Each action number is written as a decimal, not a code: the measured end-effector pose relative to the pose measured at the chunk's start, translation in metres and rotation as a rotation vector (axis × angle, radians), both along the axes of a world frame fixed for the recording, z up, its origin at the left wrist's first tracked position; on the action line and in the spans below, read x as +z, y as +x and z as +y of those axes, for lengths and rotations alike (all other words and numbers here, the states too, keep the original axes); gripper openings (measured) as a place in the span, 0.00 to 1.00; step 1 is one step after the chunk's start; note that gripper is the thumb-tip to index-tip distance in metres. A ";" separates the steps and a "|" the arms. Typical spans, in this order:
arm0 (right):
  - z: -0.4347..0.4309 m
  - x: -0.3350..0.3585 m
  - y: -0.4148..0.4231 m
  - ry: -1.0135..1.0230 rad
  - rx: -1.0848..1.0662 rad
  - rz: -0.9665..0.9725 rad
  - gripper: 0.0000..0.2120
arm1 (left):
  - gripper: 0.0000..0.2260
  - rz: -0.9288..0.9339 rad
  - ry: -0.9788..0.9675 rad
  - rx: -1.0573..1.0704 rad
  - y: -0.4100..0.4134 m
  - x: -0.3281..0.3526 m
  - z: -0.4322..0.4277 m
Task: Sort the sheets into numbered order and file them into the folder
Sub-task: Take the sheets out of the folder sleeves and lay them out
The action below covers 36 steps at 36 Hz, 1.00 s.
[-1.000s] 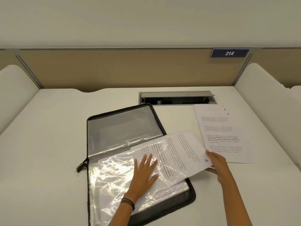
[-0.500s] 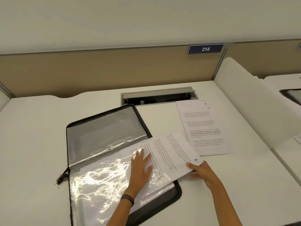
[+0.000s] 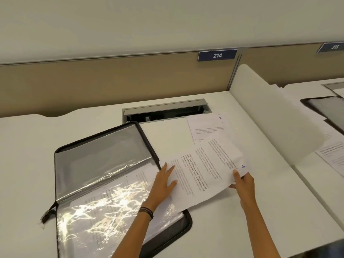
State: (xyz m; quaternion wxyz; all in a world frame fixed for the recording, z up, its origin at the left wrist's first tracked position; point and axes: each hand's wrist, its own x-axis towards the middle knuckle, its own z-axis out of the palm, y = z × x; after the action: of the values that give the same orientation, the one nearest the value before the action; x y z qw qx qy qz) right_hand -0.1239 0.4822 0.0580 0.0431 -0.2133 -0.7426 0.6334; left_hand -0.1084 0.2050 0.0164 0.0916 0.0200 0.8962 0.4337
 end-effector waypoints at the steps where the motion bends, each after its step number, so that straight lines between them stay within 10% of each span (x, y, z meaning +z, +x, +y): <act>1: 0.004 0.002 -0.001 0.008 -0.018 0.011 0.16 | 0.27 -0.035 0.021 -0.008 -0.006 0.003 0.000; 19: 0.052 -0.004 -0.030 -0.003 -0.166 -0.061 0.18 | 0.26 -0.095 -0.105 -0.145 -0.045 -0.004 0.060; 30: 0.049 -0.012 -0.016 -0.008 0.357 -0.552 0.24 | 0.31 0.042 -0.342 0.003 -0.049 -0.014 0.073; 36: 0.050 -0.007 -0.014 0.052 0.478 -0.511 0.28 | 0.30 0.039 -0.417 0.005 -0.052 -0.007 0.074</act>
State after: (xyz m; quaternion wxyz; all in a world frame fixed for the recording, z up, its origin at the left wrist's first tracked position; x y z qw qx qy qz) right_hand -0.1383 0.5318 0.0510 -0.2880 -0.1840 -0.7742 0.5327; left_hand -0.1604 0.2787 0.0096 0.0753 0.0066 0.9681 0.2387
